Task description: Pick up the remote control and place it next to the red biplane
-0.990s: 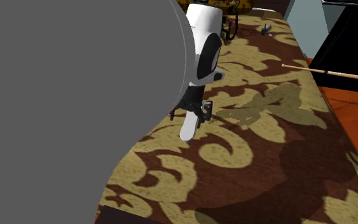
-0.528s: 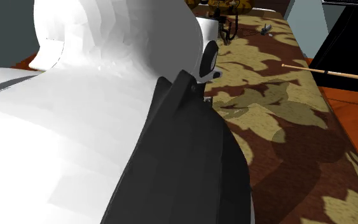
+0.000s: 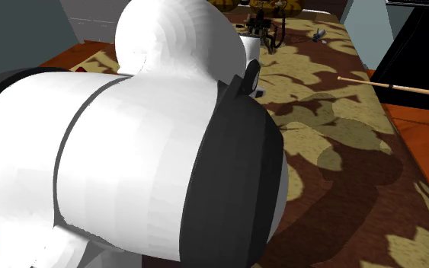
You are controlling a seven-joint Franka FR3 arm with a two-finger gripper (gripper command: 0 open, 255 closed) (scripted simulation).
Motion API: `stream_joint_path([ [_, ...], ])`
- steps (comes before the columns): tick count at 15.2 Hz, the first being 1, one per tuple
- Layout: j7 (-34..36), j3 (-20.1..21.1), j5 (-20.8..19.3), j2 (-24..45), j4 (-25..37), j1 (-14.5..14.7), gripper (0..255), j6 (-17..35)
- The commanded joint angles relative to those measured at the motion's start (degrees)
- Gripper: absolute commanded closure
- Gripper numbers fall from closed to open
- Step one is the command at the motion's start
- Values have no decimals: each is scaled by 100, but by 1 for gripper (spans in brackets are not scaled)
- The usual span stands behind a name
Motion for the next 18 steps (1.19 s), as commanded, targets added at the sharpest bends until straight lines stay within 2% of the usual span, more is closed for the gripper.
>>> stream_joint_path([
  [1, 3, 6, 6, 75, -62, 6, 0, 141],
  [3, -2, 10, 14, 140, -182, 8, 0, 325],
  [11, -2, 10, 14, 140, -181, 8, 0, 324],
  [12, -2, 10, 14, 140, -181, 8, 255, 324],
  [18, -3, 9, 14, 140, -180, 8, 255, 323],
])
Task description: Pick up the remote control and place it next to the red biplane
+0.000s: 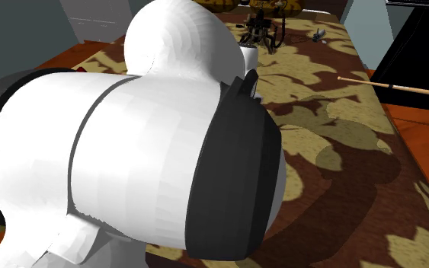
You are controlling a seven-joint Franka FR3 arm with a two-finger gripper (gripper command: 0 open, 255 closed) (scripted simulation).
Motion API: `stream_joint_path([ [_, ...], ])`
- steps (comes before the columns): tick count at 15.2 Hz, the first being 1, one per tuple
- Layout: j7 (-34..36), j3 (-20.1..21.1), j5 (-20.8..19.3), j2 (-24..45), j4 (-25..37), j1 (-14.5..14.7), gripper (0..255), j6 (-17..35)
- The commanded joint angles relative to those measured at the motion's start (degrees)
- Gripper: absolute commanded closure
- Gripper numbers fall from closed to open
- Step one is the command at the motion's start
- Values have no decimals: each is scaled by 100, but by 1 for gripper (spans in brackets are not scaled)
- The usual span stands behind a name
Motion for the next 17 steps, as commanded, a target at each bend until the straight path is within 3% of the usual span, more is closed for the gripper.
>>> stream_joint_path([
  [1, 0, 0, 0, 0, 1, 0, 255, 0],
  [17, 48, -11, -41, -440, 517, 4, 255, -955],
])
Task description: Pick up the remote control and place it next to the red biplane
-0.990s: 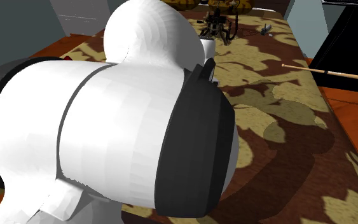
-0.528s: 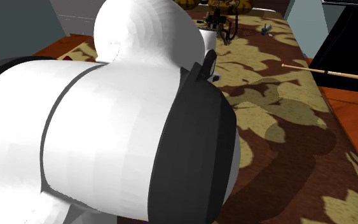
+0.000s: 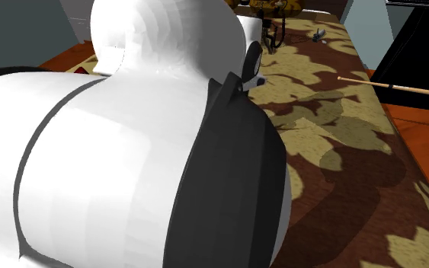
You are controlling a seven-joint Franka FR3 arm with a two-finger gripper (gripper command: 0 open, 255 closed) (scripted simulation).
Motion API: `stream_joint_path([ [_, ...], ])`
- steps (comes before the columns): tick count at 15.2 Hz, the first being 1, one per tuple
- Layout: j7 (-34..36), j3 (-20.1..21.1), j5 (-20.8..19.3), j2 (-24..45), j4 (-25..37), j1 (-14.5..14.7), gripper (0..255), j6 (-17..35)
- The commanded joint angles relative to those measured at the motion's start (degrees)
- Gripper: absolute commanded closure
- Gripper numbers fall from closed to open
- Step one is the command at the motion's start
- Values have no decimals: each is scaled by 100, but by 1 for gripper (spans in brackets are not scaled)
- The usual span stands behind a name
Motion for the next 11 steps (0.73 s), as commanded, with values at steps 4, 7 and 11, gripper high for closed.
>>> stream_joint_path([
  [4, 9, -5, -10, -100, 270, -4, 255, -370],
  [7, 17, -6, -15, -154, 432, -4, 255, -585],
  [11, 27, -8, -21, -210, 668, -5, 255, -877],
])
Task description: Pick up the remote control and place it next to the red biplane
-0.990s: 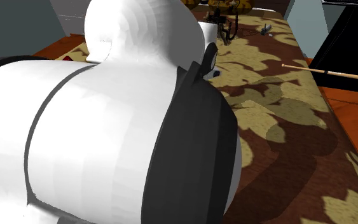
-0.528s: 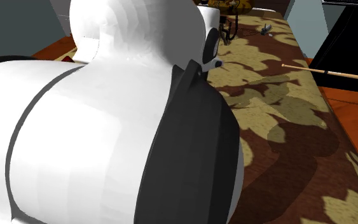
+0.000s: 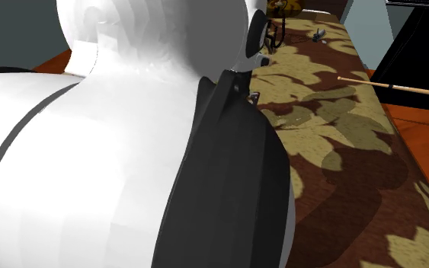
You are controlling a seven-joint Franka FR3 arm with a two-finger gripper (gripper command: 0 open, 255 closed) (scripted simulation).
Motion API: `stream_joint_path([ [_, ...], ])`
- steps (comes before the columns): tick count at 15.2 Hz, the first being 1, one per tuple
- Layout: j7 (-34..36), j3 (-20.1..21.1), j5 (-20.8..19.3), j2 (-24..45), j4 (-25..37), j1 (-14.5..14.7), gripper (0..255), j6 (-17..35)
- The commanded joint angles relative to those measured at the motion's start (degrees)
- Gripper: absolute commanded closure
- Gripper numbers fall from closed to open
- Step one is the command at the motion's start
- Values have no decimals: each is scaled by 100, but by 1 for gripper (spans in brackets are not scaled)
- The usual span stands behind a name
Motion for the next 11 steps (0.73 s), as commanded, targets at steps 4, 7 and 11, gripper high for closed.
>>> stream_joint_path([
  [4, 19, 1, -5, -52, 306, 3, 255, -357],
  [7, 26, 0, -7, -66, 518, 1, 255, -583],
  [11, 34, -1, -8, -67, 826, -1, 255, -891],
])
